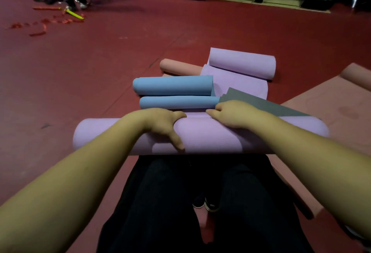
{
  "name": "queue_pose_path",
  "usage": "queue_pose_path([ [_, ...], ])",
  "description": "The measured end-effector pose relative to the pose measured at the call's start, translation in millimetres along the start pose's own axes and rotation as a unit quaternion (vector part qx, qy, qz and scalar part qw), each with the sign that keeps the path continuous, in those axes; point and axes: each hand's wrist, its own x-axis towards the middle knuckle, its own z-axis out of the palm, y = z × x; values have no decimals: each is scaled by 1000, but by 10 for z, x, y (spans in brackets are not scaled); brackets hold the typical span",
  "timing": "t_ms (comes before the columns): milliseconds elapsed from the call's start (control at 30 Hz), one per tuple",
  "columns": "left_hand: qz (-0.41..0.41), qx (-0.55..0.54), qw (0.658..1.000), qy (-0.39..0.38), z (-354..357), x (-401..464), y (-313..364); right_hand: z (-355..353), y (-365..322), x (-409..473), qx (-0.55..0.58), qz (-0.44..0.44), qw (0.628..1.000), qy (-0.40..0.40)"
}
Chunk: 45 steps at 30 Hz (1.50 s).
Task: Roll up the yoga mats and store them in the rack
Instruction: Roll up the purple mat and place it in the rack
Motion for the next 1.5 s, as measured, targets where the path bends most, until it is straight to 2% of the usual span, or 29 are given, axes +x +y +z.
queue_pose_path([
  [233,-18,-155,980,-125,-162,373,-63,383,39,-70,-52,36,993,96],
  [367,-13,-205,972,-114,-129,463,-146,385,73,50,-43,50,994,91],
  [467,24,-153,988,-27,-88,380,-133,353,82,103,-38,50,995,73],
  [567,71,15,990,120,65,241,-154,340,98,172,-36,50,996,57],
  [700,97,139,938,303,430,72,-257,322,89,238,-24,48,998,39],
  [767,104,211,903,359,608,38,-290,294,73,245,-21,48,998,32],
  [800,91,246,895,362,670,24,-297,280,62,243,-18,48,998,28],
  [967,-8,294,914,280,668,-7,-174,229,66,219,1,67,998,13],
  [1333,52,250,938,235,276,-375,258,-107,293,-39,107,61,988,-96],
  [1500,62,184,971,139,253,-381,236,57,382,110,101,32,979,-172],
])
